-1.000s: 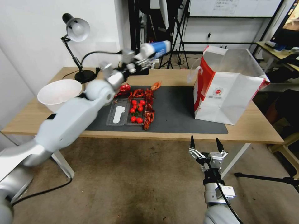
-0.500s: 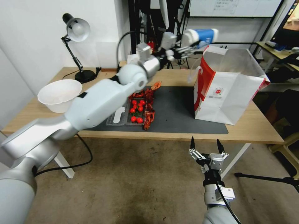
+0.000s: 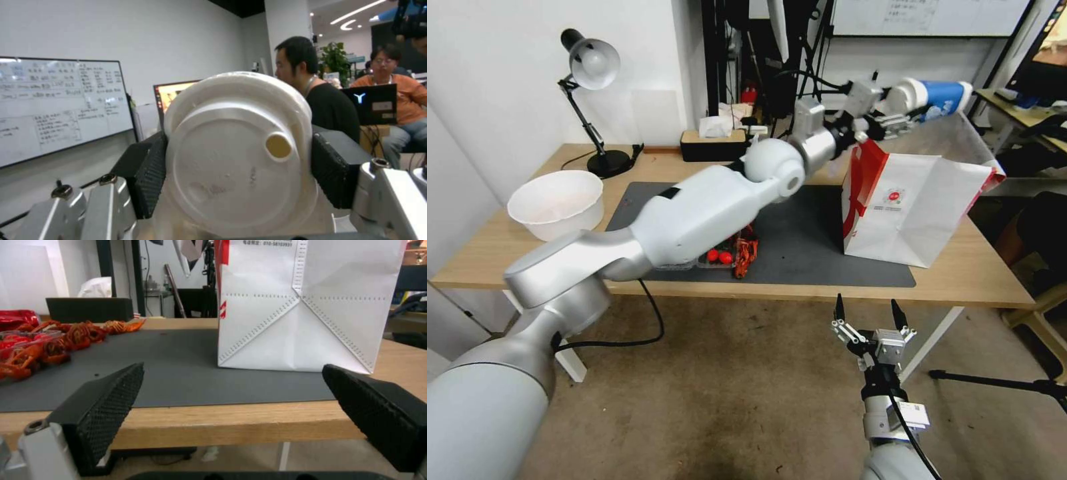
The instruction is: Pick up the trash from the table and place it into the takeout bag.
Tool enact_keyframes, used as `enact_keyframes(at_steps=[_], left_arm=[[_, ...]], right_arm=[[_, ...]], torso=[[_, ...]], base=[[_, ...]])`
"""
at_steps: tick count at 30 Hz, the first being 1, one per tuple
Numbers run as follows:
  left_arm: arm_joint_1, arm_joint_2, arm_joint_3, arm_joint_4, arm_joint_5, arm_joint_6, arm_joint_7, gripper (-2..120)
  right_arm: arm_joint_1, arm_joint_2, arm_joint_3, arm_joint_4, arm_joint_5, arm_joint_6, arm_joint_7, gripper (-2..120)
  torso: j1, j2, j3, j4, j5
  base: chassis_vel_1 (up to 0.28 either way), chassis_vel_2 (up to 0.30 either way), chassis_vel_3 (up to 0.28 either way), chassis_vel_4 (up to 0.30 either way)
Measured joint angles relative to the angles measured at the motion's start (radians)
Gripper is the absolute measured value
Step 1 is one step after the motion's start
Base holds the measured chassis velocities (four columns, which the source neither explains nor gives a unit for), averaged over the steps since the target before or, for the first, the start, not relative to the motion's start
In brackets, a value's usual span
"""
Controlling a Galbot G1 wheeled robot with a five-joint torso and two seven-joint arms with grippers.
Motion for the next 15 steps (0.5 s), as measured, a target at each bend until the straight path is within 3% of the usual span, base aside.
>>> enact_keyframes(at_steps=[7, 15], left_arm=[[-0.008, -0.051, 0.017, 0.077, 0.011, -0.008, 0.015, 67], [-0.008, -0.053, 0.017, 0.085, 0.018, -0.008, 0.015, 67]], right_arm=[[-0.001, 0.008, 0.0, -0.004, -0.004, 0.003, 0.0, 100], [-0.001, 0.009, 0.0, -0.005, -0.006, 0.004, 0.0, 100]], torso=[[0.0, 0.0, 0.0, 0.0003, -0.0001], [0.0, 0.0, 0.0, 0.0002, -0.0001]], base=[[0.0, 0.0, 0.0, 0.0], [0.0, 0.0, 0.0, 0.0]])
